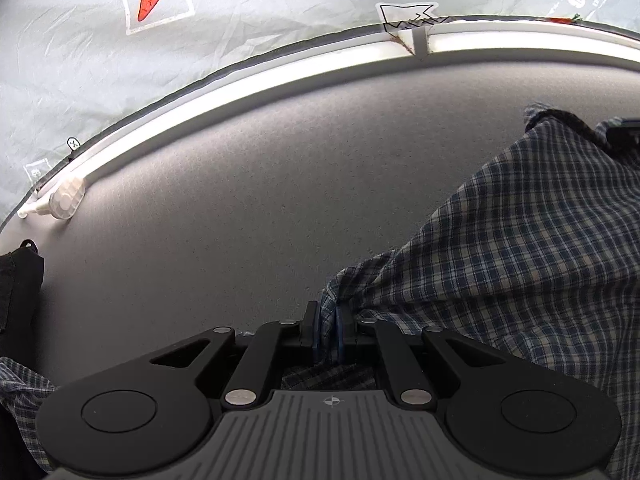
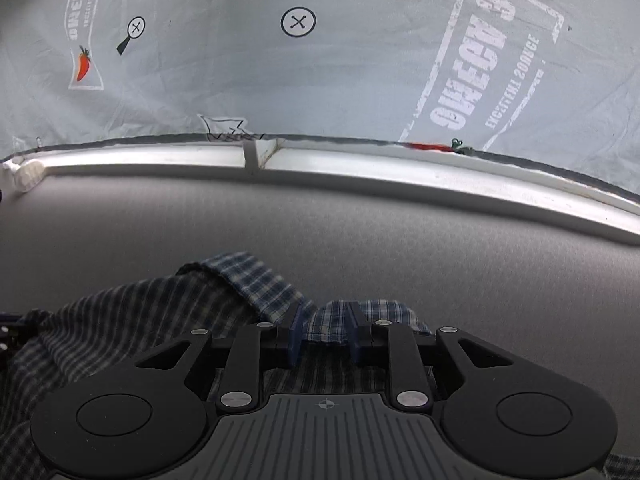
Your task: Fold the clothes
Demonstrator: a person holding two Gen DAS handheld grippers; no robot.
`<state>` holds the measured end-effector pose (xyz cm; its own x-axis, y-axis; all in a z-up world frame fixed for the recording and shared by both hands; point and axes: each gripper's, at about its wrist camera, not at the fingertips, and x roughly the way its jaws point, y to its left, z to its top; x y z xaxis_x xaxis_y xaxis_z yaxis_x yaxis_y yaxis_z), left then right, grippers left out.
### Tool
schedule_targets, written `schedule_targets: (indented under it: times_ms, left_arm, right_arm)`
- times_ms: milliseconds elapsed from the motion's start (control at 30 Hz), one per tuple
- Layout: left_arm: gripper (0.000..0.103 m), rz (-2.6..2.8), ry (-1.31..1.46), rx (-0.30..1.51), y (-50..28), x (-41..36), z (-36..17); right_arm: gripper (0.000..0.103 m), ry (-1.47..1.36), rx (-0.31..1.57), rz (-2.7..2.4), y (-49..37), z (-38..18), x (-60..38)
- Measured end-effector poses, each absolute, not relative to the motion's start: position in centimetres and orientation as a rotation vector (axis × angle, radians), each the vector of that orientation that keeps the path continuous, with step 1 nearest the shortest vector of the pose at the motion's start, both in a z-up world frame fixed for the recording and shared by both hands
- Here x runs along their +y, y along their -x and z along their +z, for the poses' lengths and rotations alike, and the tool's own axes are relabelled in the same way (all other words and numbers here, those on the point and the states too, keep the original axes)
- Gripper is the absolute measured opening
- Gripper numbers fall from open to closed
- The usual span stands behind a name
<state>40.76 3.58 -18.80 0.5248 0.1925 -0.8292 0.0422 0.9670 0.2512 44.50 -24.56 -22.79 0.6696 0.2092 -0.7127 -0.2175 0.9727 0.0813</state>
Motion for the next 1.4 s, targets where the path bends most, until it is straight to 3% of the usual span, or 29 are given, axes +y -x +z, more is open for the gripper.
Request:
schedule_targets:
  times_ms: [100, 167, 267, 433, 533, 567, 800, 900, 967, 1100, 1133, 1167, 1200, 1267, 1400]
  left_arm:
    - [0.019, 0.051, -0.102, 0.990, -41.9, 4.1, -16.6]
    - [0.041, -0.018, 0.011, 0.935, -43.1, 3.5, -14.8]
    - [0.054, -0.159, 0.079, 0.840, -45.4, 0.3, -13.8]
    - [0.054, -0.248, 0.081, 0.939, -49.4, -5.1, -17.1]
    - [0.054, -0.222, 0.085, 0.938, -49.6, -5.6, -18.5]
    - [0.055, -0.220, 0.106, 0.930, -49.6, -5.2, -18.6]
    - [0.056, -0.280, 0.198, 1.020, -51.1, -2.9, -19.3]
    - [0.056, -0.272, 0.192, 1.047, -50.9, -2.7, -19.7]
    - [0.056, -0.273, 0.170, 1.043, -50.4, -2.9, -19.9]
    - [0.056, -0.263, 0.144, 1.044, -50.0, -3.7, -19.7]
    - [0.052, -0.263, 0.142, 1.046, -50.0, -3.9, -19.7]
    - [0.034, -0.267, 0.146, 1.047, -49.8, -4.0, -19.7]
    - [0.025, -0.280, 0.157, 1.047, -49.6, -4.1, -19.6]
    - [0.017, -0.300, 0.171, 1.041, -49.1, -4.3, -19.5]
    - [0.011, -0.259, 0.133, 0.990, -48.1, -5.0, -19.6]
  right_arm:
    - [0.030, -0.042, 0.827, 0.248, -44.7, -23.2, -25.6]
    - [0.031, -0.057, 0.827, 0.253, -45.2, -23.4, -25.5]
    - [0.033, -0.049, 0.820, 0.260, -45.0, -23.5, -25.3]
    - [0.045, -0.069, 0.804, 0.328, -45.1, -22.9, -25.7]
    - [0.071, -0.139, 0.737, 0.336, -44.5, -21.1, -27.6]
    - [0.074, -0.170, 0.719, 0.310, -44.5, -20.5, -28.8]
    - [0.073, -0.440, 0.845, 0.262, -48.2, -22.9, -34.2]
    - [0.064, -0.562, 0.885, 0.270, -48.4, -24.4, -35.1]
    - [0.048, -0.501, 0.900, 0.283, -48.1, -24.7, -34.3]
    - [0.037, -0.359, 0.897, 0.302, -47.5, -24.9, -32.4]
    - [0.037, -0.332, 0.899, 0.309, -47.4, -24.9, -32.1]
    - [0.034, -0.321, 0.902, 0.316, -47.4, -24.8, -32.0]
    - [0.032, -0.317, 0.906, 0.325, -47.4, -24.7, -32.0]
    - [0.022, -0.319, 0.902, 0.350, -47.3, -24.6, -32.1]
    - [0.014, -0.285, 0.829, 0.360, -46.9, -24.3, -31.6]
